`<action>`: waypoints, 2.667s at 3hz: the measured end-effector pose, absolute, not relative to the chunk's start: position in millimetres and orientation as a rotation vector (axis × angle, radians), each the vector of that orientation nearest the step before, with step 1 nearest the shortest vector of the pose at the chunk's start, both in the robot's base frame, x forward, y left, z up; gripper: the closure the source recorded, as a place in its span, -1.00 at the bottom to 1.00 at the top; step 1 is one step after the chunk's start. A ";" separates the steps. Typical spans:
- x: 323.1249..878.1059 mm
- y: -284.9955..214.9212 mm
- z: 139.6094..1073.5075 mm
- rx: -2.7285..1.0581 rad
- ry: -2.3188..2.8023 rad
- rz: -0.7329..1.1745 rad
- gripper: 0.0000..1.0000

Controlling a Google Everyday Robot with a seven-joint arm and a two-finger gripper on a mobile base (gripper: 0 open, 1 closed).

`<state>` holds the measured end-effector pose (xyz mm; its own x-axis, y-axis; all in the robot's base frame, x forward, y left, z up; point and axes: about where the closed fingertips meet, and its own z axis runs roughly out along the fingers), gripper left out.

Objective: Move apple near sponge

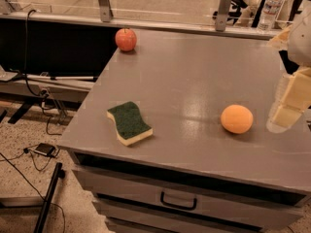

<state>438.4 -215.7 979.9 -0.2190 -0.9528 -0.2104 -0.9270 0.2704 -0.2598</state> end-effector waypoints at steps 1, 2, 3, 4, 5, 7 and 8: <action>438.4 -215.6 980.0 -1.717 2.221 -0.111 -1.00; 449.7 -212.0 984.3 -1.722 2.191 -0.104 -1.00; 511.1 -192.1 998.5 -1.678 2.093 -0.038 -1.00; 575.6 -163.1 1002.7 -1.612 1.996 0.051 -1.00; 626.8 -138.6 987.7 -1.499 1.982 0.114 -1.00; 681.0 -107.9 964.3 -1.221 2.017 0.120 -1.00; 681.1 -107.5 964.6 -1.226 2.012 0.119 -1.00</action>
Offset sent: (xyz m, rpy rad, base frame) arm 0.0274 0.0074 0.0051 0.0338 -0.0148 0.0429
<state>681.1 -107.5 964.6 -0.2479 -0.7222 -0.6457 -0.7930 0.5342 -0.2930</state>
